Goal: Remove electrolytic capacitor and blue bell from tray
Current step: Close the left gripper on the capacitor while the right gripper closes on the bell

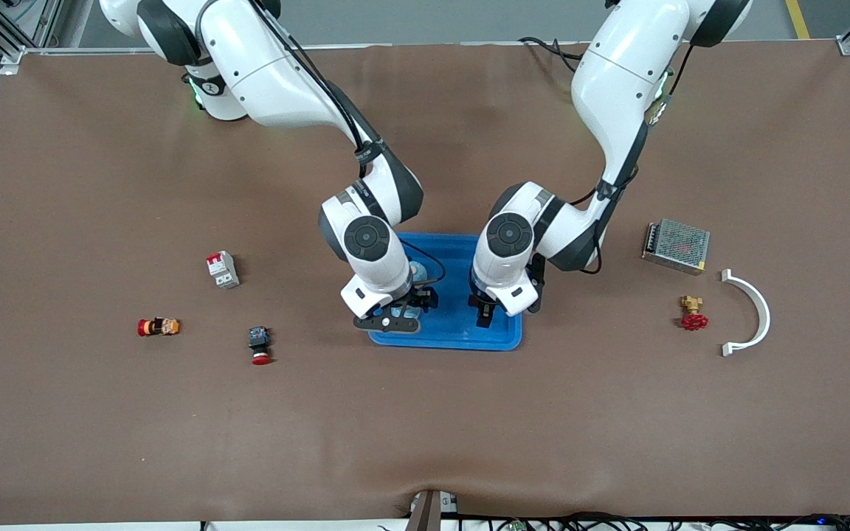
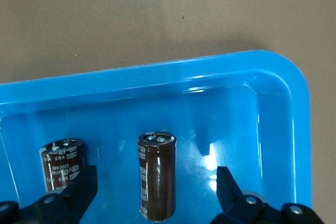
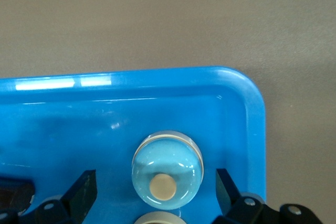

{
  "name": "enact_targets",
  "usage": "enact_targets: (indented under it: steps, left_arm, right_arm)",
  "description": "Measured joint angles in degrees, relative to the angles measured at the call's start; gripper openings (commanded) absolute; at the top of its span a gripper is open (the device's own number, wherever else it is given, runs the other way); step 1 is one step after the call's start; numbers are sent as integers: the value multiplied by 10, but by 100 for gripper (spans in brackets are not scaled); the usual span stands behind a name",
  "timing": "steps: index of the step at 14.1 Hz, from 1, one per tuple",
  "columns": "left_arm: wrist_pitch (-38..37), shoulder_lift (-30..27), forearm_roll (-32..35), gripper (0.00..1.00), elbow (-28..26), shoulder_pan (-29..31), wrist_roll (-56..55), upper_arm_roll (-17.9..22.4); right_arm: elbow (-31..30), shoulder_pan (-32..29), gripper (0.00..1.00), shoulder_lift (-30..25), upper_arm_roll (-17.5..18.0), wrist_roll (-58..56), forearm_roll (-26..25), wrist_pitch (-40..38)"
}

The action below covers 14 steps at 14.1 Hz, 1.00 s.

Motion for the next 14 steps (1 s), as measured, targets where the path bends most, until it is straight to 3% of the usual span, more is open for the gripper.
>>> enact_targets:
  steps: [1, 3, 4, 5, 7, 8, 14]
  left_arm:
    - [0, 0, 0, 76, 1, 0, 0, 0]
    - [0, 1, 0, 74, 1, 0, 0, 0]
    - [1, 1, 0, 67, 2, 0, 0, 0]
    - [2, 1, 0, 55, 4, 0, 0, 0]
    - [3, 1, 0, 4, 9, 0, 0, 0]
    - [3, 1, 0, 0, 10, 0, 0, 0]
    - [3, 1, 0, 0, 16, -1, 0, 0]
  right_arm:
    - [0, 1, 100, 2, 0, 0, 0, 0]
    - [-2, 1, 100, 5, -1, 0, -5, -1]
    - [-3, 1, 100, 7, -1, 0, -10, -1]
    - [-5, 1, 100, 8, -2, 0, -13, -1]
    - [-5, 1, 100, 12, -2, 0, -18, -1]
    - [-5, 1, 100, 13, -2, 0, -18, -1]
    - [-5, 3, 100, 21, -2, 0, -18, 10]
